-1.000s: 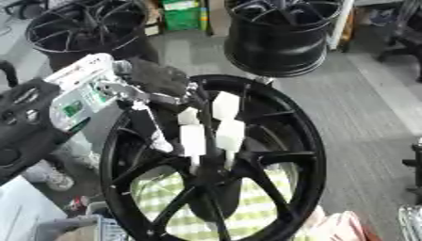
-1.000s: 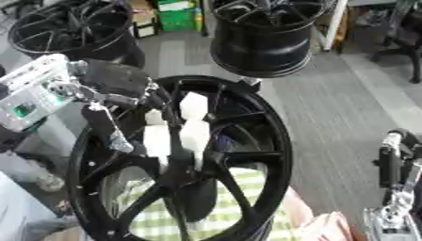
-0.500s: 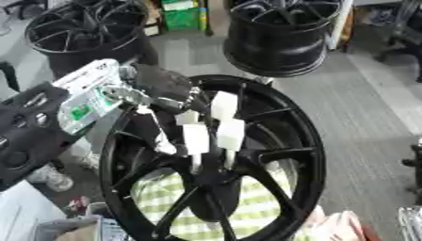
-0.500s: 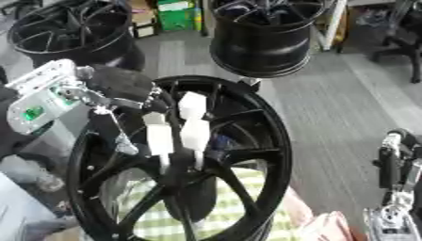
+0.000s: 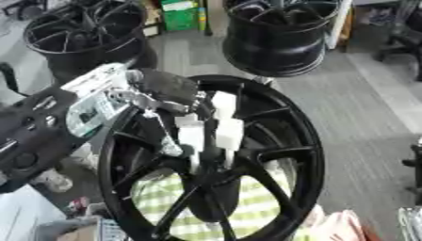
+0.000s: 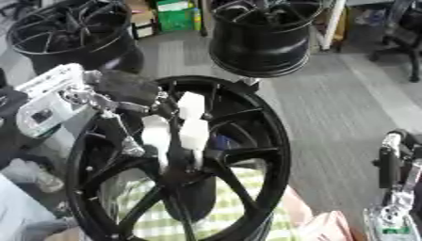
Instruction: Pull the pin out of the wheel hub.
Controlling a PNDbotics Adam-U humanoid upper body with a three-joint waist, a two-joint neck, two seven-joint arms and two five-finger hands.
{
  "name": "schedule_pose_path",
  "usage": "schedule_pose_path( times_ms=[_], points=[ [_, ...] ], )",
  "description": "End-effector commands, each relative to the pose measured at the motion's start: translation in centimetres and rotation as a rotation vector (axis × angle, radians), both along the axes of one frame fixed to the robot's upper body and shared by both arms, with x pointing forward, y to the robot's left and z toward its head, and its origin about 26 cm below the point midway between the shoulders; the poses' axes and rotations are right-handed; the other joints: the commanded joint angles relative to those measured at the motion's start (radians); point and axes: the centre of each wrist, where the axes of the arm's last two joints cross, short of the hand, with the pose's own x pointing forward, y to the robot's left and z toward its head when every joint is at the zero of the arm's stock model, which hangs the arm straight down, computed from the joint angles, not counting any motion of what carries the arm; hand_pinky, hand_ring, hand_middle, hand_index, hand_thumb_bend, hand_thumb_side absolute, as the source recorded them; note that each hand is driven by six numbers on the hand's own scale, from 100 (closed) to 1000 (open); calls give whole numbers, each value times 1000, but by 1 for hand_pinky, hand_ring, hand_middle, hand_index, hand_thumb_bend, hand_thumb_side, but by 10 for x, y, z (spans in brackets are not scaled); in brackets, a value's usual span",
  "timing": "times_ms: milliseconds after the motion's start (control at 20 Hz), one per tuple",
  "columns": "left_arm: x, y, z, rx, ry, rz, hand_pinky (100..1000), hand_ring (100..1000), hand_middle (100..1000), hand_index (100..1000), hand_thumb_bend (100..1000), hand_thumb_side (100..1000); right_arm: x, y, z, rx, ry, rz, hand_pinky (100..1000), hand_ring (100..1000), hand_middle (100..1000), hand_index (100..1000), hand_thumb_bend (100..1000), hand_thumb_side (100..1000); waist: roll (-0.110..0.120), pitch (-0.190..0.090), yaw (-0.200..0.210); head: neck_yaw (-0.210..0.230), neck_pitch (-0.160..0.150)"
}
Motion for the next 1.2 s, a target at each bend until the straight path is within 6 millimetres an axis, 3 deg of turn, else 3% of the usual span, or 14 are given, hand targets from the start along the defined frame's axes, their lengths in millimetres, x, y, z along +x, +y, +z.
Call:
schedule_pose_path(
  times_ms=[50, 700, 850, 1100, 1200],
  points=[
    [4, 6, 8, 361, -70, -314, 298, 275, 455, 638, 127, 180, 2, -5, 7, -27, -19, 4, 471, 685, 769, 815, 100, 790, -3, -9, -1, 3, -3],
    [6, 24, 43, 251, -85, -296, 293, 264, 421, 615, 100, 188, 1, -6, 7, -27, -15, 1, 472, 685, 769, 815, 100, 789, -4, -12, 5, 2, -3],
    [5, 27, 48, 255, -103, -290, 375, 344, 502, 688, 247, 191, 1, -6, 6, -28, -14, 0, 472, 685, 769, 815, 100, 789, -3, -13, 5, 1, -3],
    [4, 35, 56, 288, -147, -264, 438, 410, 634, 798, 508, 505, 1, -7, 6, -30, -13, -3, 472, 685, 769, 815, 100, 789, 0, -15, 8, 0, -3],
    [5, 36, 56, 300, -153, -255, 441, 414, 658, 812, 563, 599, 1, -7, 6, -31, -13, 0, 472, 685, 769, 815, 100, 789, 2, -16, 9, -1, -3]
  ],
)
